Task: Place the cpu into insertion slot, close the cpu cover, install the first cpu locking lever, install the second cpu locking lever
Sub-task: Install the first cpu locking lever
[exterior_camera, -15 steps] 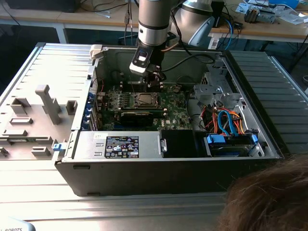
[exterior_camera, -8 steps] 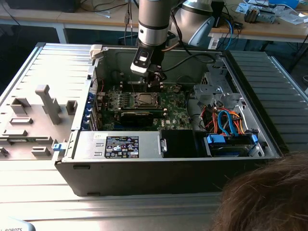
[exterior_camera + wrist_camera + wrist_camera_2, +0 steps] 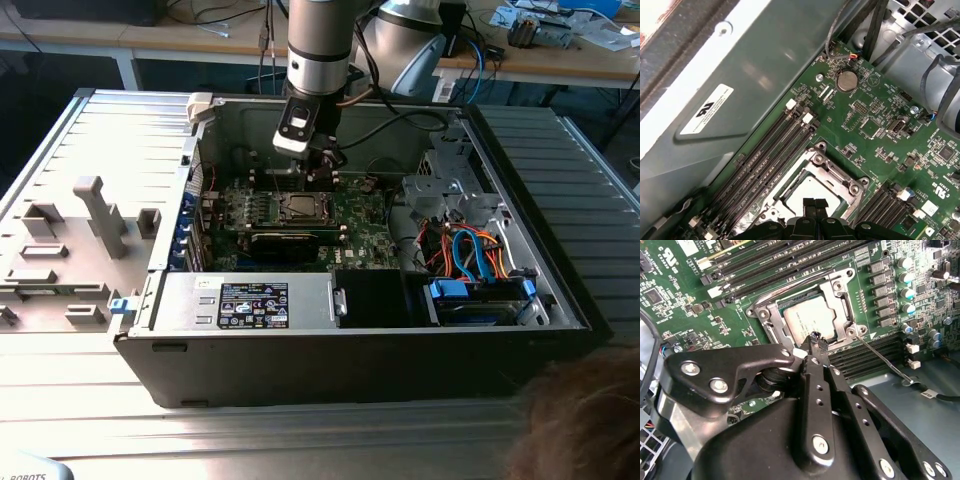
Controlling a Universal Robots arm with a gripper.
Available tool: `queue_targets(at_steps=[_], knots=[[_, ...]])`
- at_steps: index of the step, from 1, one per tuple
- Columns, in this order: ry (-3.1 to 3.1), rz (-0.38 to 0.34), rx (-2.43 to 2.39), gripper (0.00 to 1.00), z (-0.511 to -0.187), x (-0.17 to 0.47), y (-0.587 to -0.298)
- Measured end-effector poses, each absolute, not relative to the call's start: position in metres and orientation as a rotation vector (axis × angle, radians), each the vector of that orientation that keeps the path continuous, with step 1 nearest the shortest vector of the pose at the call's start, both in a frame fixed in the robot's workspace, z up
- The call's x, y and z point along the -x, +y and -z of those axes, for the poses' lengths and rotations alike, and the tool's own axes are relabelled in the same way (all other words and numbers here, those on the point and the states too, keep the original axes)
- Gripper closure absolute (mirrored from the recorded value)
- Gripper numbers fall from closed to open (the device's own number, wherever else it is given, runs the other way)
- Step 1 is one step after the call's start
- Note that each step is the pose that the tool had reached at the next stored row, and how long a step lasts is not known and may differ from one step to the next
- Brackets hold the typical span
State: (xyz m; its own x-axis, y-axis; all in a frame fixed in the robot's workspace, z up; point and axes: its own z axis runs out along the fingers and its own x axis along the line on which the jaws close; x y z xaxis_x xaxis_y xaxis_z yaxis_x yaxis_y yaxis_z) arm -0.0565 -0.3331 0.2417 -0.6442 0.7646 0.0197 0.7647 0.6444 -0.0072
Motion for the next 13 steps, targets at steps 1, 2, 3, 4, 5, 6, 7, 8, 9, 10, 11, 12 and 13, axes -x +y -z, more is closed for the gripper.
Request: queue_targets(at_steps=[1, 2, 3, 4, 5, 6, 7, 8, 9, 10, 11, 12, 13], knots=[[-2.832, 0.003, 1.312, 0.89, -0.2417, 0.0565, -0.3331], [-2.834, 0.003, 1.306, 0.89, -0.2418, 0.0565, -0.3331], [-2.836, 0.003, 1.303, 0.89, -0.2417, 0.0565, -0.3331], [-2.837, 0.002, 1.301, 0.89, -0.2417, 0.0565, -0.3331], [-2.838, 0.002, 1.298, 0.89, -0.2418, 0.0565, -0.3331], [-2.839, 0.002, 1.295, 0.89, -0.2417, 0.0565, -0.3331], [-2.841, 0.002, 1.292, 0.89, -0.2417, 0.0565, -0.3331], [-2.842, 0.002, 1.29, 0.89, -0.2418, 0.0565, -0.3331], [-2.843, 0.002, 1.286, 0.89, -0.2417, 0.0565, -0.3331], [-2.844, 0.002, 1.284, 0.89, -0.2417, 0.0565, -0.3331], [-2.846, 0.002, 1.281, 0.89, -0.2417, 0.0565, -0.3331], [-2.847, 0.002, 1.278, 0.89, -0.2417, 0.0565, -0.3331], [-2.849, 0.002, 1.275, 0.89, -0.2417, 0.0565, -0.3331]])
